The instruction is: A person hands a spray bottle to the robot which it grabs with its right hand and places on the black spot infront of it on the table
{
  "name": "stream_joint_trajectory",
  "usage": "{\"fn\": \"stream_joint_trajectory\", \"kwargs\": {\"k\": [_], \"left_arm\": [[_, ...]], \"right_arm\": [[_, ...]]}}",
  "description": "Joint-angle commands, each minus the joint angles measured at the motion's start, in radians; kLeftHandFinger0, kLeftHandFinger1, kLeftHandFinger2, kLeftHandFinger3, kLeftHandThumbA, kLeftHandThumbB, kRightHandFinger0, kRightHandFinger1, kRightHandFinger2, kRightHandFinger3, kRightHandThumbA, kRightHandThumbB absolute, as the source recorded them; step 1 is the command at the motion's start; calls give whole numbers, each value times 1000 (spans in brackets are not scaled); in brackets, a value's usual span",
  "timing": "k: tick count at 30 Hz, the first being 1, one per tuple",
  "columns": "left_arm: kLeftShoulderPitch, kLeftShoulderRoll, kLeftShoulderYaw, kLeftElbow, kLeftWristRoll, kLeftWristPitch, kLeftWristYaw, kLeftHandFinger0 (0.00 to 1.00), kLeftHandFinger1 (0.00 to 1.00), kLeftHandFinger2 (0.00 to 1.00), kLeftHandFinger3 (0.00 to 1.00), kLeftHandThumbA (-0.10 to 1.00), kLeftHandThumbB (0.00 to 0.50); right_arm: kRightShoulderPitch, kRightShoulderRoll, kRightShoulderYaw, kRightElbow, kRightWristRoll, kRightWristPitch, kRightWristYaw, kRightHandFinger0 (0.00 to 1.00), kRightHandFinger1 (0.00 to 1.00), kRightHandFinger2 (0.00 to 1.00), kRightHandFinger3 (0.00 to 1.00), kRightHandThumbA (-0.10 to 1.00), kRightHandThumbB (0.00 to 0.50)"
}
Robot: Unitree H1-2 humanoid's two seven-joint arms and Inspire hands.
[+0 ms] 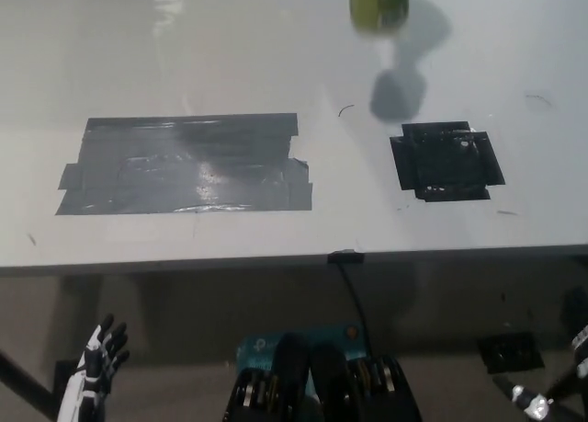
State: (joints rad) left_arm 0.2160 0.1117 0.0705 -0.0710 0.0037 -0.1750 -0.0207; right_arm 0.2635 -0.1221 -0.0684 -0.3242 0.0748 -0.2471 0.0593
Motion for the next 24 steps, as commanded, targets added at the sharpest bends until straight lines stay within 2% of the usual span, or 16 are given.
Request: {"fn": "stream_joint_trajectory", "kwargs": {"k": [1,4,6,9,10,12,15,18,24], "left_arm": [[28,10,-6,-50,-11,-39,-18,1000,1000,1000,1000,1000,153],[31,12,-10,-55,-13,-35,-21,1000,1000,1000,1000,1000,142],[31,15,-11,-54,-18,-31,-25,1000,1000,1000,1000,1000,147],[46,15,-13,-53,-24,-42,-28,1000,1000,1000,1000,1000,151],[48,17,-13,-52,-27,-46,-32,1000,1000,1000,1000,1000,149],[51,19,-14,-55,-24,-44,-36,1000,1000,1000,1000,1000,144],[53,21,-18,-60,-13,-35,-38,1000,1000,1000,1000,1000,157],[49,21,-22,-54,-5,-42,-39,1000,1000,1000,1000,1000,155],[51,19,-26,-53,4,-51,-40,1000,1000,1000,1000,1000,149]], "right_arm": [[-68,-29,-33,-239,-35,111,-16,1000,1000,1000,1000,1000,441],[-210,-36,-41,-264,-68,206,-26,1000,1000,1000,1000,1000,436],[-291,-47,-36,-253,-38,275,-18,1000,1000,1000,1000,1000,456],[-405,-64,-29,-229,4,394,-7,1000,1000,1000,1000,1000,448],[-449,-64,-26,-203,6,423,-6,1000,1000,1000,1000,1000,412],[-513,-61,-18,-151,-5,441,-4,1000,1000,1000,1000,1000,398],[-608,-56,1,-72,-29,508,0,1000,1000,1000,1000,1000,441],[-706,-47,18,35,-32,531,5,1000,1000,1000,1000,1000,482],[-837,-33,71,163,-88,596,-5,1000,1000,1000,1000,1000,487]]}}
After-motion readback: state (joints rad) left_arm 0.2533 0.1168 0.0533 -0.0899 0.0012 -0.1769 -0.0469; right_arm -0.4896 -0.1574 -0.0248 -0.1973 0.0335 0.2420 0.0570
